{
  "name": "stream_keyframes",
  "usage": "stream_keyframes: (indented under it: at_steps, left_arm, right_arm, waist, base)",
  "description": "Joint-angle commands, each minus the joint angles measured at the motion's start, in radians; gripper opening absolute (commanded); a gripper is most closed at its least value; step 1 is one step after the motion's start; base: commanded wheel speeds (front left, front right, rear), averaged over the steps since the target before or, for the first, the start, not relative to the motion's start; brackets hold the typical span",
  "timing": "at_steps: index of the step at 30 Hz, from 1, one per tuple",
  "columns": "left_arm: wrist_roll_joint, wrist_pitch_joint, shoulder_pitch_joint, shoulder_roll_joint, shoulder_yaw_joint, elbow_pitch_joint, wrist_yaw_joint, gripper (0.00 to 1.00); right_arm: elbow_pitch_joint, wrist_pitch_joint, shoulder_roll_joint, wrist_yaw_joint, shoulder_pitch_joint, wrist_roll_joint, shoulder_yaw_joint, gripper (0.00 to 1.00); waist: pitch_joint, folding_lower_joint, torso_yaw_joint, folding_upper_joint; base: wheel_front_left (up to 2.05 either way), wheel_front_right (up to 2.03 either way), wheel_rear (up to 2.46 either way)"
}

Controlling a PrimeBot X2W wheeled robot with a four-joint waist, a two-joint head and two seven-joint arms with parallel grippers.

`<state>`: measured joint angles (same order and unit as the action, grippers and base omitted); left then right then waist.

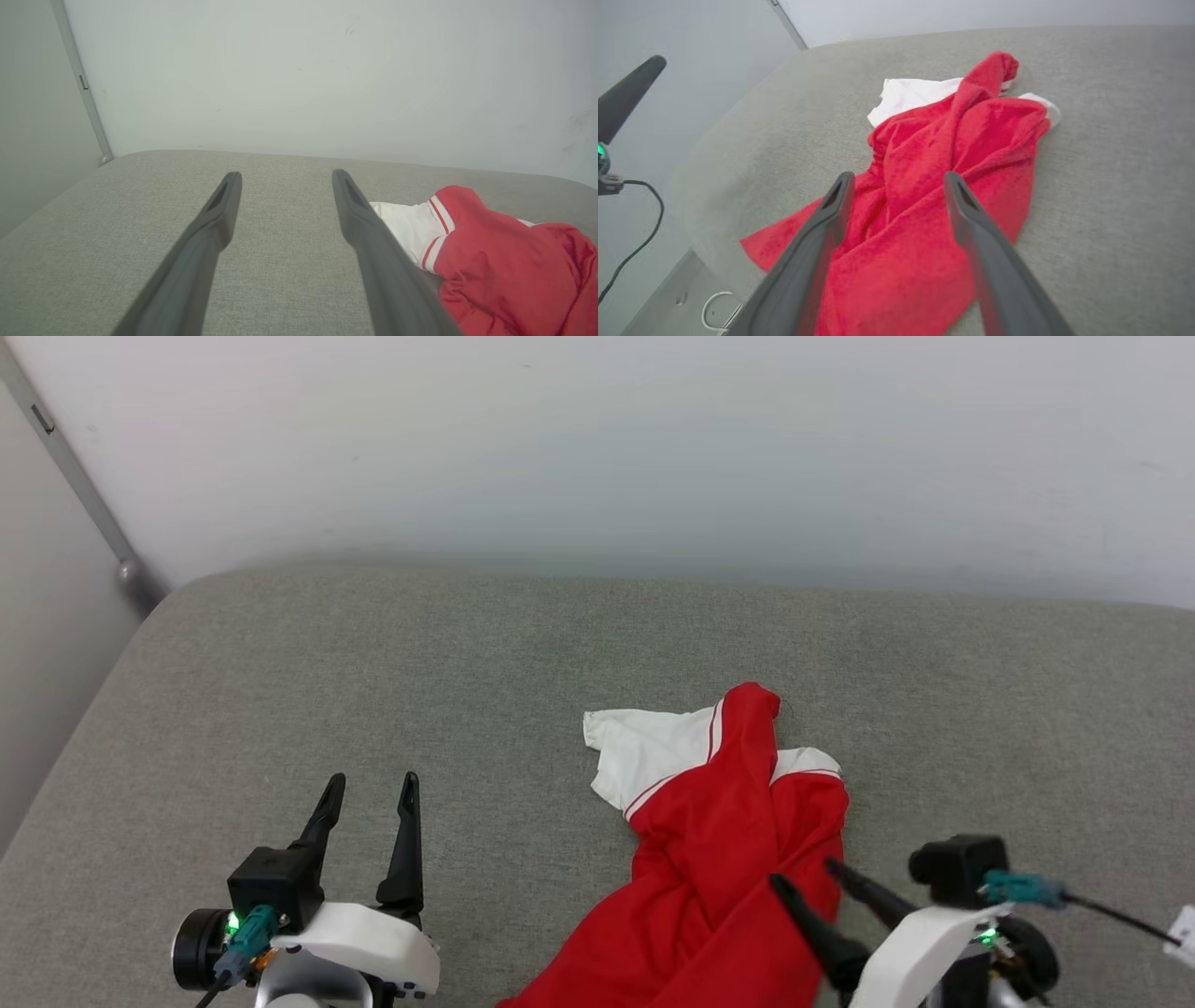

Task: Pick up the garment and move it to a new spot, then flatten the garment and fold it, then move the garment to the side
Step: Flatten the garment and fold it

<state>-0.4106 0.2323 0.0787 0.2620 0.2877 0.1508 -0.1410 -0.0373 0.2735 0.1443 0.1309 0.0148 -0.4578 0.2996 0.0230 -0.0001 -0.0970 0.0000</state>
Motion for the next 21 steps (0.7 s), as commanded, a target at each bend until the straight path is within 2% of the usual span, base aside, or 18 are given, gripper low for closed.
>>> stream_keyframes:
  at_steps: [1,3,8,13,20,21]
  left_arm:
    - [0.0,0.004,-0.003,-0.002,0.001,-0.006,-0.002,1.0]
    - [0.001,0.006,0.007,-0.003,0.005,-0.009,0.002,1.0]
    - [0.005,0.012,0.035,-0.009,0.013,-0.023,0.01,1.0]
    - [0.013,0.019,0.072,-0.019,0.02,-0.036,0.022,1.0]
    - [0.011,0.028,0.097,-0.038,0.013,-0.018,0.033,1.0]
    - [0.01,0.029,0.097,-0.039,0.011,-0.014,0.034,1.0]
  right_arm:
    - [-0.015,0.014,0.0,0.0,-0.019,0.001,-0.032,1.0]
    - [-0.048,0.049,0.009,0.0,-0.047,0.01,-0.105,1.0]
    - [-0.127,0.158,0.025,0.0,-0.136,-0.002,-0.19,1.0]
    - [-0.204,0.285,0.032,0.0,-0.242,-0.025,-0.212,1.0]
    - [-0.286,0.439,0.044,0.0,-0.328,-0.045,-0.186,1.0]
    - [-0.285,0.445,0.047,0.0,-0.336,-0.045,-0.185,0.82]
  waist:
    - [-0.003,0.0001,-0.003,0.0]
    - [-0.011,0.0001,-0.011,0.0]
    - [-0.05,0.0001,-0.036,0.0]
    - [-0.108,0.0001,-0.066,0.0]
    - [-0.155,0.0001,-0.084,0.0]
    - [-0.157,0.0001,-0.084,0.0]
  base:
    - [0.0,0.0,0.0]
    - [0.0,0.0,0.0]
    - [0.0,0.0,0.0]
    - [0.0,0.0,0.0]
    - [0.0,0.0,0.0]
    - [0.0,0.0,0.0]
